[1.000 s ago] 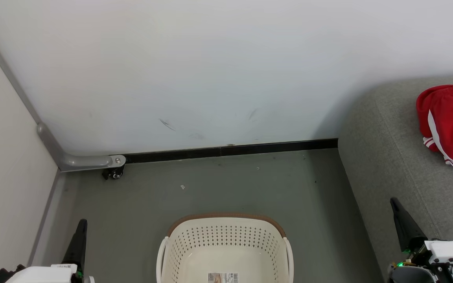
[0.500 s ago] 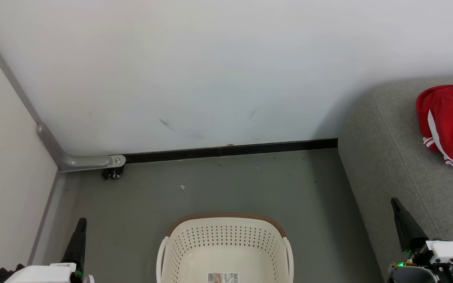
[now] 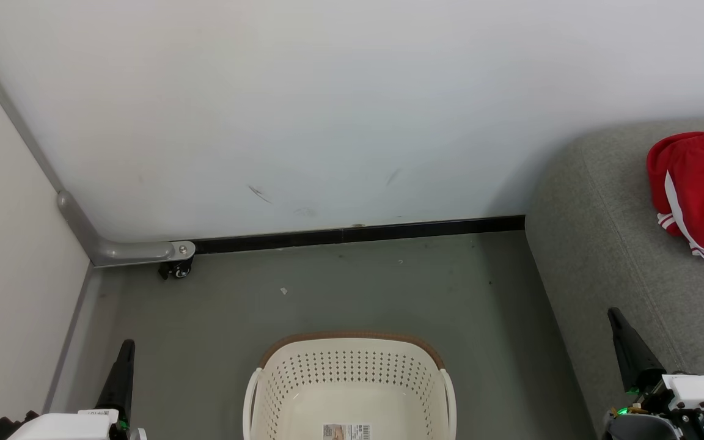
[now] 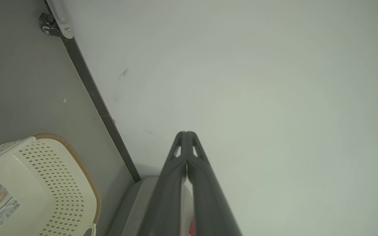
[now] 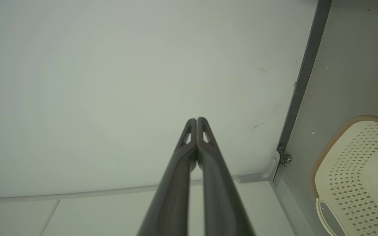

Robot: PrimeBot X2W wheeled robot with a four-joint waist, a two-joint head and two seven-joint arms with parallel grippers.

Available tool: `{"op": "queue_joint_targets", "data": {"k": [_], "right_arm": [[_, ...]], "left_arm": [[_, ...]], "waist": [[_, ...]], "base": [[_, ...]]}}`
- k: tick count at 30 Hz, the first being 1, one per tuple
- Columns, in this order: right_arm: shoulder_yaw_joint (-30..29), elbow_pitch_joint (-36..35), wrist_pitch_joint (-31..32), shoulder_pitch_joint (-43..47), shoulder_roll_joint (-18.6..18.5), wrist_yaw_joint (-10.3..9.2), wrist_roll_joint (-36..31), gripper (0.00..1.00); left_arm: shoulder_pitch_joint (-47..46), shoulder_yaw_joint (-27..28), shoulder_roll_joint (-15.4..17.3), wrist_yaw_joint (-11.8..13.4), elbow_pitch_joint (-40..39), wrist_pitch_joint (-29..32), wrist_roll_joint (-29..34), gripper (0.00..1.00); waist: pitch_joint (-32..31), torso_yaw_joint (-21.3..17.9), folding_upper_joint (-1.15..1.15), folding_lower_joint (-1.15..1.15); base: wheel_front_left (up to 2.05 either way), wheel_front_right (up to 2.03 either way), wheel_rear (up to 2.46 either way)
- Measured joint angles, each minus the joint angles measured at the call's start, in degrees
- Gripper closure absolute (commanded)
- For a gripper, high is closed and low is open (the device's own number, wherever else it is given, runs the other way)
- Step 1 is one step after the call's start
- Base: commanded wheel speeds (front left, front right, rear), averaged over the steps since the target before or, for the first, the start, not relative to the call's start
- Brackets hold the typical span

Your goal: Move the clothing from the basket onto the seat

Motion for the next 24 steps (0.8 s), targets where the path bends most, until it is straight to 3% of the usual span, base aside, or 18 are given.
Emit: {"op": "queue_joint_targets", "data": {"k": [24], "right_arm": [[-0.1,0.05,0.0,-0.01,0.04,0.0,0.0,1.0]], "left_arm": [[-0.01,0.05,-0.07,0.0,0.09,0.01,0.0,1.0]], "waist": [[0.0,0.0,0.0,0.0]], "base": [[0.0,0.0,0.0]]}}
